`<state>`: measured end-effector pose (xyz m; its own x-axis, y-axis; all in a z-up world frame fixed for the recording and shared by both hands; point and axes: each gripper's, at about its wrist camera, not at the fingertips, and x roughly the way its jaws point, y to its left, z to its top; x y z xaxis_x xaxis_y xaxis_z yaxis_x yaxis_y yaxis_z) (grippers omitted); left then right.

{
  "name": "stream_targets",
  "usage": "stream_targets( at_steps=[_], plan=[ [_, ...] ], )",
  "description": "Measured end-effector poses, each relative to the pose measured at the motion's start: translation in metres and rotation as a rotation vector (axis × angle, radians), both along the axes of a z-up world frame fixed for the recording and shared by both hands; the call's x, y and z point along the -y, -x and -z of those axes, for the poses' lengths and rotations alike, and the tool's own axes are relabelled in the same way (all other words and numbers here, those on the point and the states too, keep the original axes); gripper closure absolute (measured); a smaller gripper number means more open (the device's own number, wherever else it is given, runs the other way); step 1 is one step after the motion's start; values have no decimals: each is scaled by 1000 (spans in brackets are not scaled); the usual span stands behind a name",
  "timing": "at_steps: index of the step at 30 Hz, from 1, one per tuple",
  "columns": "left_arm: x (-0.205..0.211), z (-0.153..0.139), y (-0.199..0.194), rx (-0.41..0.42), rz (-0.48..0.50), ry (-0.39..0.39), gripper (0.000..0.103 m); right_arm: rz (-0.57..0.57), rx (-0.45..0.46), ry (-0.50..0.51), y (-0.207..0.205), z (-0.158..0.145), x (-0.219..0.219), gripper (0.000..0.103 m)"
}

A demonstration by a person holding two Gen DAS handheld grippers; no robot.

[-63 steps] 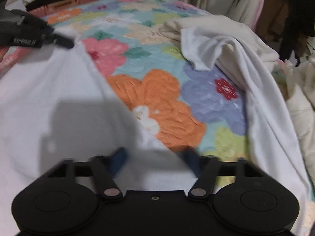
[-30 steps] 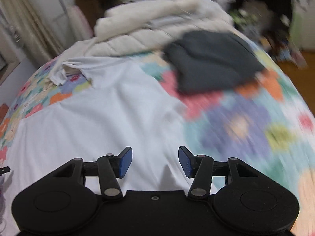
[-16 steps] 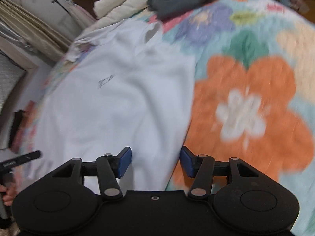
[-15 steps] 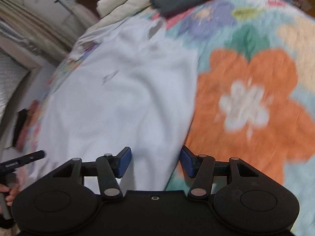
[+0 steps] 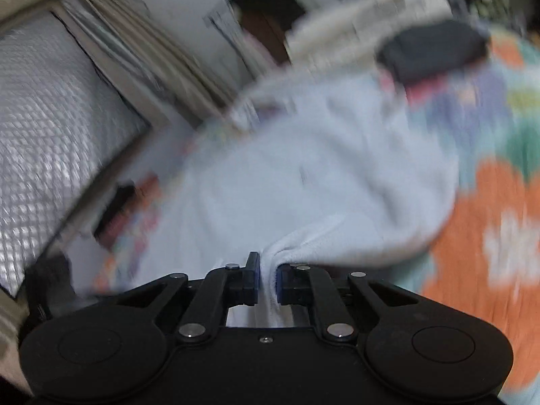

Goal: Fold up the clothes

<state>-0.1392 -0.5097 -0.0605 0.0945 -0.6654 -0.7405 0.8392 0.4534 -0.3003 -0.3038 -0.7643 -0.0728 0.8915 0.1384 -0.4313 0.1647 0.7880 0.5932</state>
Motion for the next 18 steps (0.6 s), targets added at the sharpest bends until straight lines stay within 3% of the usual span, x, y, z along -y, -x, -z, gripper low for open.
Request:
stream_targets(
  at_steps=[2, 5, 10, 12, 14, 18],
  plan=[
    [2, -1, 5, 17, 21, 31, 13, 11, 33, 37, -7, -17, 8, 91],
    [8, -2, 13, 11, 59, 53, 12, 11, 5, 106, -24, -21, 9, 91],
    [14, -1, 29, 80, 113, -6, 11, 82, -150, 282, -45, -3, 11, 92],
    [15, 0, 33, 54, 148, -17, 10, 87, -226, 349, -50, 9, 11, 91],
    [12, 2, 37, -6, 174, 1, 10, 95, -258, 342, -46, 18, 13, 91],
    [20, 9, 49, -37, 228, 8, 10, 124, -229, 203, -27, 32, 28, 90]
  ],
)
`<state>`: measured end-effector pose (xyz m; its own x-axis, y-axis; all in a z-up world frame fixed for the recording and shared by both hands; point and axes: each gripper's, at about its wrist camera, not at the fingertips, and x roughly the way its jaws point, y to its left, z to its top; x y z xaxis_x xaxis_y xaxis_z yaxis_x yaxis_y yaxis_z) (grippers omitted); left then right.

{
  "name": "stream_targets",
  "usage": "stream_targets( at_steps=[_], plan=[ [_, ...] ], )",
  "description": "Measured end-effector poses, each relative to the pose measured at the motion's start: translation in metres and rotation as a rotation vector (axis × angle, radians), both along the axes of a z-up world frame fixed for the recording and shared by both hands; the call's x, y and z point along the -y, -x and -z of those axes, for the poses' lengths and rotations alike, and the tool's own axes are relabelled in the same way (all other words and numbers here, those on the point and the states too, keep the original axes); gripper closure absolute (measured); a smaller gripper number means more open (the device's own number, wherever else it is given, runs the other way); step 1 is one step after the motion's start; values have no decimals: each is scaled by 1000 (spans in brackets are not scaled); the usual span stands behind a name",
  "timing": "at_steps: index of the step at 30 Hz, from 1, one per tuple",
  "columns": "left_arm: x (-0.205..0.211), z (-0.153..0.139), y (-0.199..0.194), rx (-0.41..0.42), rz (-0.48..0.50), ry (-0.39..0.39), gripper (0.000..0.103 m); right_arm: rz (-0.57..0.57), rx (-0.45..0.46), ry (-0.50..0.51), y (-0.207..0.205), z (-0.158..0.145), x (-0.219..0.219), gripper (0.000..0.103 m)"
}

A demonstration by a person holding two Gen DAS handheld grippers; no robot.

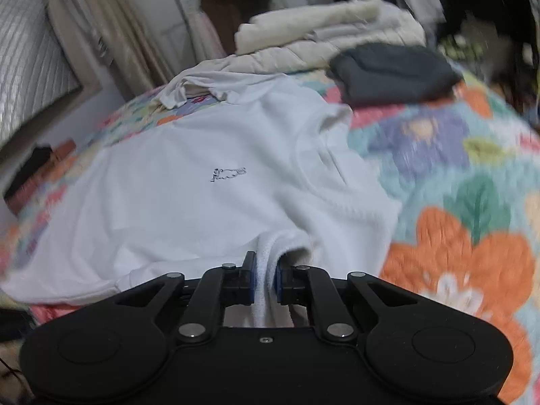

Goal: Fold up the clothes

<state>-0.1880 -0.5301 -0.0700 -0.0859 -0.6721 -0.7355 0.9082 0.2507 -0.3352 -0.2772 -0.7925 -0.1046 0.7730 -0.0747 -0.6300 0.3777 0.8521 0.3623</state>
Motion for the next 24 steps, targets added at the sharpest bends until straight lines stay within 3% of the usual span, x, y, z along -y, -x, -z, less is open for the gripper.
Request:
stream_targets(
  at_steps=[5, 6, 7, 8, 12, 18, 21, 24],
  plan=[
    [30, 27, -2, -23, 2, -57, 14, 60, 126, -224, 30, 12, 20, 82],
    [32, 29, -2, -38, 11, -59, 35, 69, 153, -259, 37, 14, 23, 77],
    [34, 30, -2, -53, 22, -60, 75, 75, 175, -288, 44, 17, 25, 69],
    [35, 32, -2, -68, 33, -61, 92, 80, 193, -312, 50, 19, 27, 66],
    [12, 5, -2, -60, -4, 34, 92, 51, 193, -398, 63, 33, 25, 58],
    [-51, -65, -22, -162, -216, 266, 92, -48, 127, -459, 54, 37, 8, 48],
    [-81, -100, -25, -163, -271, 352, 92, -65, 105, -399, 48, 18, -4, 48],
    [-90, -114, -27, -204, -292, 383, 92, -68, 172, -271, 50, -16, -14, 48]
  ],
)
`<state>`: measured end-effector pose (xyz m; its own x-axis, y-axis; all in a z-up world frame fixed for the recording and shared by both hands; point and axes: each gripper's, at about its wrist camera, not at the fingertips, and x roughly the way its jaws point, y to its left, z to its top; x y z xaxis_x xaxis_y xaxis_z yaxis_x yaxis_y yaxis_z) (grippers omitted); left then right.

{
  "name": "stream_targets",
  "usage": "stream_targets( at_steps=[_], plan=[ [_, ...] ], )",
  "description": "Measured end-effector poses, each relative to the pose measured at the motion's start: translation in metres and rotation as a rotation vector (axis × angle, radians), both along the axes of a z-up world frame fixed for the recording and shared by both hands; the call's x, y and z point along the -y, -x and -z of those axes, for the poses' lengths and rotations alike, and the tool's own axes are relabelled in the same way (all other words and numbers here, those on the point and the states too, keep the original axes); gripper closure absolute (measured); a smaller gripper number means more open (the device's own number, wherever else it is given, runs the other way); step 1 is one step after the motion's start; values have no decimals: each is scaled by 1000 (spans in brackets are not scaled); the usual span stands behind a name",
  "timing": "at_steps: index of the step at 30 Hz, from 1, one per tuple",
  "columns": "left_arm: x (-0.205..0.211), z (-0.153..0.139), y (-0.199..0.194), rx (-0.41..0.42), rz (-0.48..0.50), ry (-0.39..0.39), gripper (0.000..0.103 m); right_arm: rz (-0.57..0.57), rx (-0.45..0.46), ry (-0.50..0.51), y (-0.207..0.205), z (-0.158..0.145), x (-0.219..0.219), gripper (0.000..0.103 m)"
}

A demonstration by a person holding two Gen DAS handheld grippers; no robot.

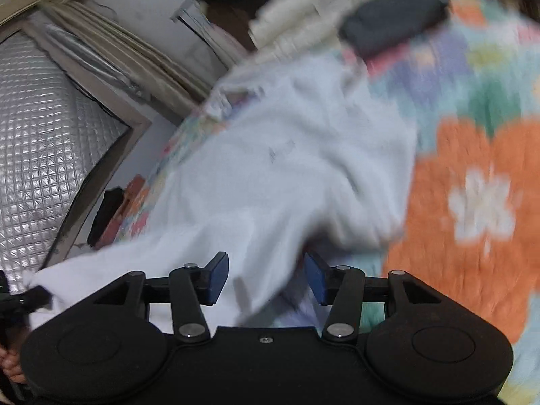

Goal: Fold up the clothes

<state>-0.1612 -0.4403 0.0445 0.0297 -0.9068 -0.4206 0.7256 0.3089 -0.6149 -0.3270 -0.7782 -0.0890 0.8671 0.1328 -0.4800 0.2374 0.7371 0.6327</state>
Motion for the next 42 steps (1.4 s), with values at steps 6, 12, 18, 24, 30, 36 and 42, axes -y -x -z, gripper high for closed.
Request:
stream_targets(
  at_steps=[6, 12, 18, 24, 30, 36, 42],
  plan=[
    [-1, -14, 9, -4, 53, 60, 92, -85, 56, 188, -39, -37, -11, 44],
    [-7, -33, 20, 26, 82, 95, 92, -306, -85, 97, -96, -2, -11, 44],
    [4, -30, 19, 126, 53, -2, 94, -488, -285, 80, -76, 37, -40, 44],
    [45, 5, -17, 172, 41, -127, 94, -449, -303, -59, -36, 60, -23, 44],
    [62, 8, -52, 322, 18, -260, 94, -451, -342, -45, -26, 59, -25, 44],
    [44, 47, -54, 376, 35, -517, 91, -402, -353, -34, -20, 50, -18, 44],
    [18, 89, -20, 320, 188, -715, 90, -192, -269, 129, -1, 17, 13, 42]
  ],
)
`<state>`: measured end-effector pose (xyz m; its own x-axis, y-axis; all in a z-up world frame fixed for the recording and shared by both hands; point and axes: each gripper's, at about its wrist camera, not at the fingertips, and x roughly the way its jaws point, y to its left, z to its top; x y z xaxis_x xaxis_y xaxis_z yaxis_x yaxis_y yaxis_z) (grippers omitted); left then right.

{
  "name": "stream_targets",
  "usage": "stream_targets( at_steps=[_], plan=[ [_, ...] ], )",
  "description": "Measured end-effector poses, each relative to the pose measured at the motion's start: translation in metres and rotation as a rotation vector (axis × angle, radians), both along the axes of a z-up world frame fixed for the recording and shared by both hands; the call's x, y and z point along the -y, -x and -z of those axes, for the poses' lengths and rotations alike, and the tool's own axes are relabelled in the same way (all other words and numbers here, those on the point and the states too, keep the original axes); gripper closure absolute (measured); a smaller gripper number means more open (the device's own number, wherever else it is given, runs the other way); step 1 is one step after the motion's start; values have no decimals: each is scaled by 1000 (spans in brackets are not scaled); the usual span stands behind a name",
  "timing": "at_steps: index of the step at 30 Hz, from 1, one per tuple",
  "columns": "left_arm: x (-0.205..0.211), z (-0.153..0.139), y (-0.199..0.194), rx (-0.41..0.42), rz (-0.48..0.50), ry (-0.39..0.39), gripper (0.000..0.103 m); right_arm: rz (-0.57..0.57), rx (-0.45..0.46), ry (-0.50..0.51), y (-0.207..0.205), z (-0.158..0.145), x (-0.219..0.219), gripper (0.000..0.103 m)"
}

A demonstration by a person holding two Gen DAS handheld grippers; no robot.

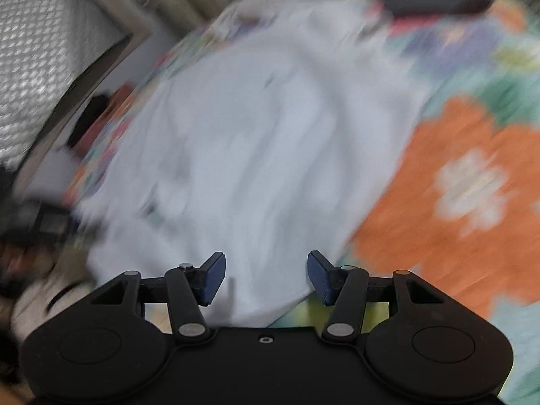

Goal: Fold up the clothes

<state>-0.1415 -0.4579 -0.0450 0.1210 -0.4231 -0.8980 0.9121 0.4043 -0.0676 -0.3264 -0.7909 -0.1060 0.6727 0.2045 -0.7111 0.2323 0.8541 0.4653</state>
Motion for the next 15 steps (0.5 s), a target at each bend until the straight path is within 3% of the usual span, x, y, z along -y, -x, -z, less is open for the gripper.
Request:
stream_targets(
  at_steps=[2, 7, 10, 12, 15],
  plan=[
    [-8, 2, 3, 11, -21, -16, 88, 58, 2, 45, 2, -4, 11, 42],
    [-40, -33, -12, 23, -193, 116, 74, 203, -6, 39, -10, 9, 35, 41],
    [-53, -39, -28, 69, -298, 94, 62, 296, -1, 19, -20, 23, 39, 41],
    [-53, -35, -41, 85, -366, 45, 61, 339, 12, -5, -22, 29, 41, 41],
    [-42, -22, -51, 7, -337, 66, 52, 363, 26, 2, -20, 32, 38, 40]
  ],
)
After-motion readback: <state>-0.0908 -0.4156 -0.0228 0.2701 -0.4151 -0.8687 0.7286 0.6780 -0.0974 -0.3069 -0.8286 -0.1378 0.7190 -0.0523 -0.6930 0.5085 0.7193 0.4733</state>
